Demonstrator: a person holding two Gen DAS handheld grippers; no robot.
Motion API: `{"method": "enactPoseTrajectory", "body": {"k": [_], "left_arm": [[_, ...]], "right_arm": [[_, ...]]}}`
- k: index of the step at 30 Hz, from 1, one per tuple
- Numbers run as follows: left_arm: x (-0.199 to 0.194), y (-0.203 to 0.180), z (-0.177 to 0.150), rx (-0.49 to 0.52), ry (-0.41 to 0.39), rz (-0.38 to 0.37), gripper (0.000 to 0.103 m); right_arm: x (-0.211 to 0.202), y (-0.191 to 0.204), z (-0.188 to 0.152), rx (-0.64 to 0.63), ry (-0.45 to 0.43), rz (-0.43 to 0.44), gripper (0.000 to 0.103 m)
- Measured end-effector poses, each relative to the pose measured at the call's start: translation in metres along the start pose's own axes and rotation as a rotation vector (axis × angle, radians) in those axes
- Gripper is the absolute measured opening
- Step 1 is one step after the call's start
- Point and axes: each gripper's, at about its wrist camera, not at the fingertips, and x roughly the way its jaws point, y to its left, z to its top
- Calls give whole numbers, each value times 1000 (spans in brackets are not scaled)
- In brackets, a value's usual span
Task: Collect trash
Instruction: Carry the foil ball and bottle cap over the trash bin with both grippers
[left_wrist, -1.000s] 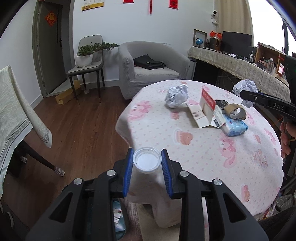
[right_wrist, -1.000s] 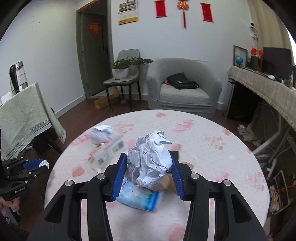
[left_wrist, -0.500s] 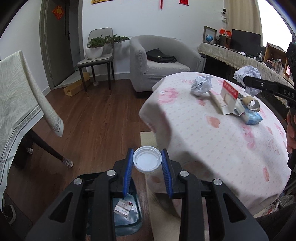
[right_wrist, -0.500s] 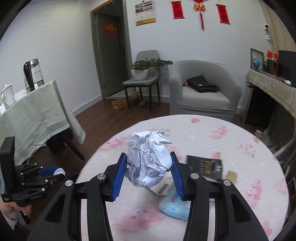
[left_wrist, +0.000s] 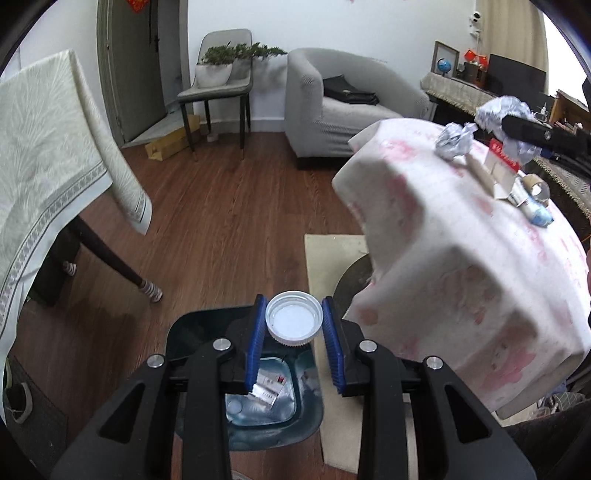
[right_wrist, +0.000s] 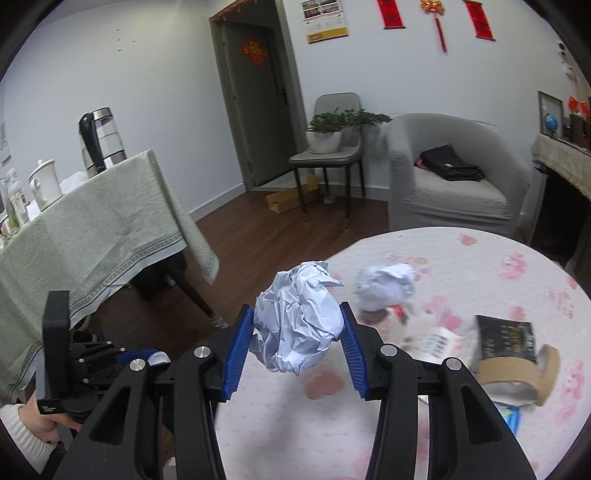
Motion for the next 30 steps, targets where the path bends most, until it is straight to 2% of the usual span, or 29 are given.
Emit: {"method": "enactPoseTrajectory", "body": {"k": [30], "left_arm": [[34, 83, -64, -72, 236, 70, 33]], "right_arm": [[76, 106, -5, -104, 103, 177, 47]]}}
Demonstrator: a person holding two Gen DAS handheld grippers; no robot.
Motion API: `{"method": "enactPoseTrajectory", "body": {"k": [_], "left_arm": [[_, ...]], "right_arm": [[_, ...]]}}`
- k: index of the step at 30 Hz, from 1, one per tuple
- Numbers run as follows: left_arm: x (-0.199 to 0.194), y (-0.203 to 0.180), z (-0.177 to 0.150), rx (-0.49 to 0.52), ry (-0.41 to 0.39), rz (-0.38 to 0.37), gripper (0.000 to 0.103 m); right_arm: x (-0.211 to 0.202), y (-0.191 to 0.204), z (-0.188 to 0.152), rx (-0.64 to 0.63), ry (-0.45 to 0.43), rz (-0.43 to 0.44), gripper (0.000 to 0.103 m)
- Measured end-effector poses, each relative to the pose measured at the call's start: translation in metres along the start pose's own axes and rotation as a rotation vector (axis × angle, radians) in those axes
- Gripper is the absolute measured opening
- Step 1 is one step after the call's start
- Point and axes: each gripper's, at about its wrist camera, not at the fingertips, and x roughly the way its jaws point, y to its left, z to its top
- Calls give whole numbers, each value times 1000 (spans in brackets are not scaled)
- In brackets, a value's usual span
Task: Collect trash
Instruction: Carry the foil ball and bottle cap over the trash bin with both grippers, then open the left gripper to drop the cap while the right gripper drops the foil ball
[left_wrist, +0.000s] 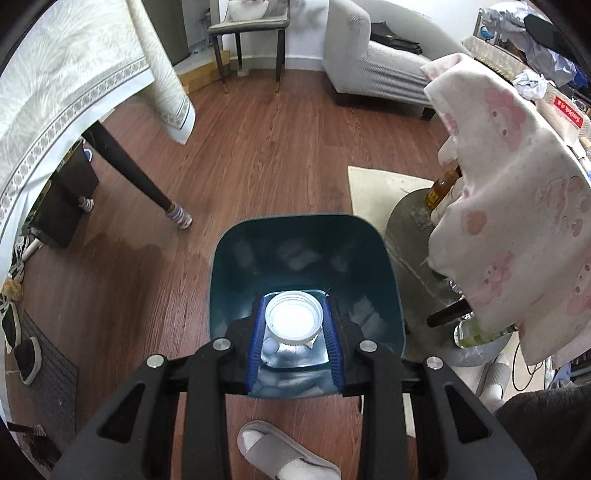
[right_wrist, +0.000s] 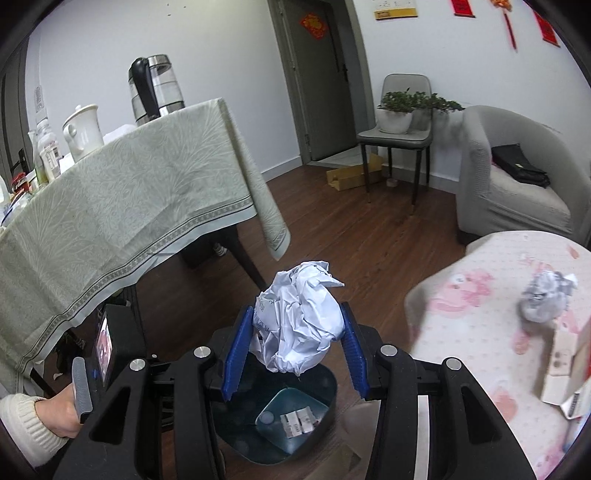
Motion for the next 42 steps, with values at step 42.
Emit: {"method": "enactPoseTrajectory", "body": {"k": [42], "left_arm": [[-124, 59, 25, -173, -324, -31, 60]], "right_arm": [[159, 59, -94, -50, 447, 99, 47]]}}
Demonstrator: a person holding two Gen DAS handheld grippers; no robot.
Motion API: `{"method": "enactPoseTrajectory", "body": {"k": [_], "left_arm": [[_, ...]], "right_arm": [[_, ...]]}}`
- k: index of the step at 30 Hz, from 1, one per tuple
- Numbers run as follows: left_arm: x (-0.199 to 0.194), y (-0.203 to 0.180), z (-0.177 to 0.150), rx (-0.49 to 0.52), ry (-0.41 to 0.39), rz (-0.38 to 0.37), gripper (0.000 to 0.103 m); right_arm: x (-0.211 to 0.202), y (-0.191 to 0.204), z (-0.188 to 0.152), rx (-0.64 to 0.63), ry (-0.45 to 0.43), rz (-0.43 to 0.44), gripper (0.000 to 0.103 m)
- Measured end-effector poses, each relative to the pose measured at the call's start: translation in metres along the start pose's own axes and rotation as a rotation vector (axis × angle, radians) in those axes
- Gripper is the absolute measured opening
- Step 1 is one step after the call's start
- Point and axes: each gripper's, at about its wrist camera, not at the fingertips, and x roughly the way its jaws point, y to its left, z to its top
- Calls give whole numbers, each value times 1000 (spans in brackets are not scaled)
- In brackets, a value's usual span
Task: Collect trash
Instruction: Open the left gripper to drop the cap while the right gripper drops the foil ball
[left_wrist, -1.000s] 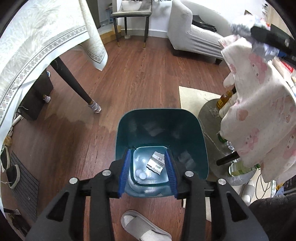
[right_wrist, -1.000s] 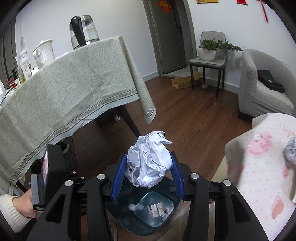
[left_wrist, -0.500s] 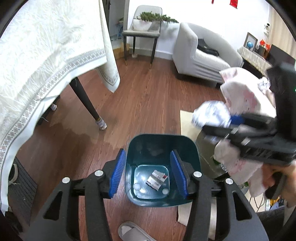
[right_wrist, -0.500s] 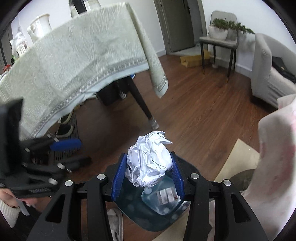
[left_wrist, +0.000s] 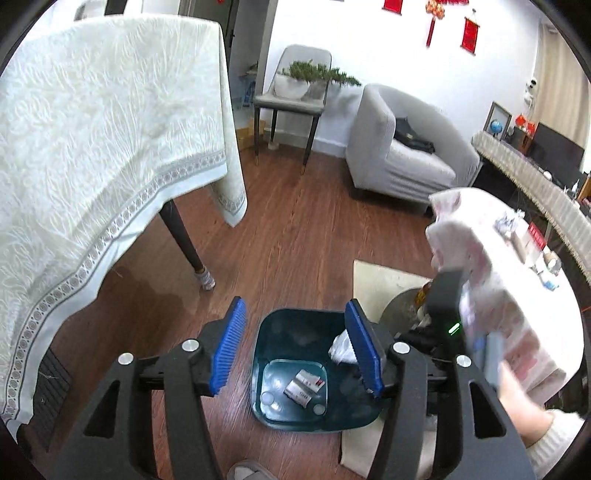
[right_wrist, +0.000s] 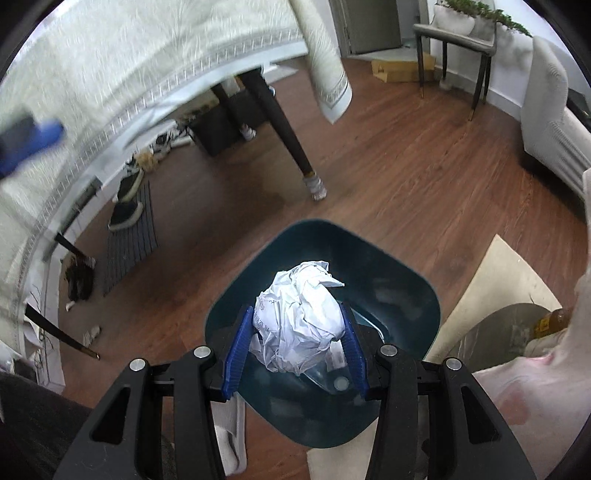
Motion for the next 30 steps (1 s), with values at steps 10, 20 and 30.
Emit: {"method": "enactPoseTrajectory", "body": {"k": [10, 20, 30], "left_arm": [[-17, -8, 9, -10, -53, -27, 47], [-24, -23, 18, -9, -96, -44, 37], [-36, -55, 31, 20, -156, -60, 37]], "right_arm": [[25, 5, -17, -33, 97, -55, 49], [14, 1, -22, -64, 103, -94, 66], [-44, -1, -18, -50, -20, -43, 66]]}}
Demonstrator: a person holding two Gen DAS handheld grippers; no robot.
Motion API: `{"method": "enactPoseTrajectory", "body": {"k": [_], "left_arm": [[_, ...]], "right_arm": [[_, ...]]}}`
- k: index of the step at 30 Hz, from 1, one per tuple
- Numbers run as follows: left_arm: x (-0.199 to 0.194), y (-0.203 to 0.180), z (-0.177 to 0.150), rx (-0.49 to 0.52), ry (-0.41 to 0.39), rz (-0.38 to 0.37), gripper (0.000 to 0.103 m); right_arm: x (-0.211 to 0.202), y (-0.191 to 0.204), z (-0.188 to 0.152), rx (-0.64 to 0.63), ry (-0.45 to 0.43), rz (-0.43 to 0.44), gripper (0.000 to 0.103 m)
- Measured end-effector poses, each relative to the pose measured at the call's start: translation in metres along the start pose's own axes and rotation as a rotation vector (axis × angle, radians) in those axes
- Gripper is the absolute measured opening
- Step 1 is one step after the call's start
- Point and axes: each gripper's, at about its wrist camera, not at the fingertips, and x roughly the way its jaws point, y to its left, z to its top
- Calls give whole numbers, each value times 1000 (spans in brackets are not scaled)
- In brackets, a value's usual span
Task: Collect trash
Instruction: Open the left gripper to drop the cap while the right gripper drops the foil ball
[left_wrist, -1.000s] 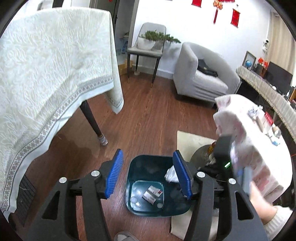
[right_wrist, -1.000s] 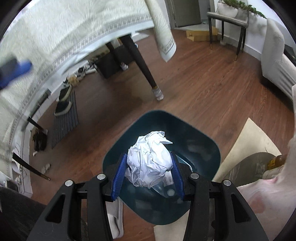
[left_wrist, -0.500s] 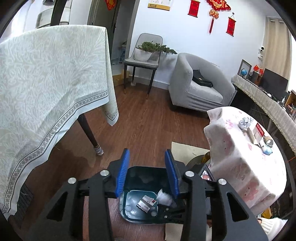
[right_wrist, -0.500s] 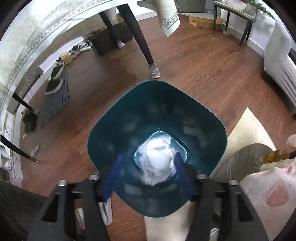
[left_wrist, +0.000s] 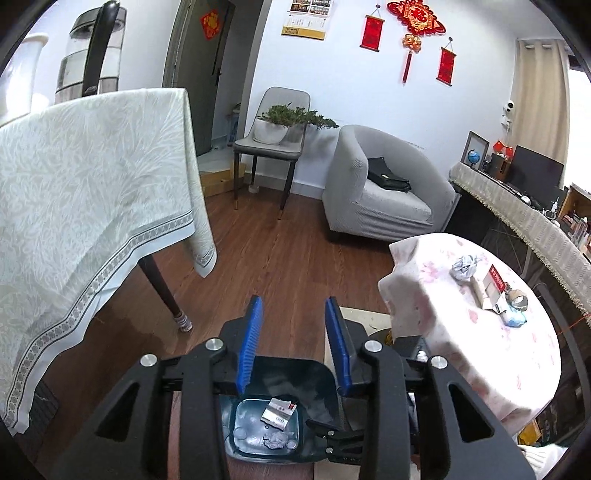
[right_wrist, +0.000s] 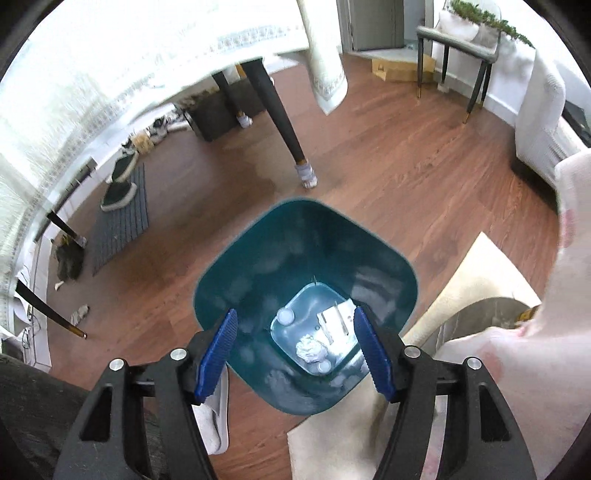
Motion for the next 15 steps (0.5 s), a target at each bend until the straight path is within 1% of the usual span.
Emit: {"method": "enactPoseTrajectory", "body": {"k": [3, 8, 12, 15], "left_arm": [[4, -11, 1, -2, 3, -17, 37], [9, -28, 5, 6, -10, -27, 37], [12, -38, 7, 20, -18, -16, 37], [15, -46, 10, 17, -18, -23, 37]], "right_arm": [[-21, -1, 3, -16, -38, 22, 66], [-59, -8, 7, -26, -116, 25, 61], [-89, -12, 6, -35, -182, 8, 54], [-108, -20, 4, -33, -221, -7, 53]]}}
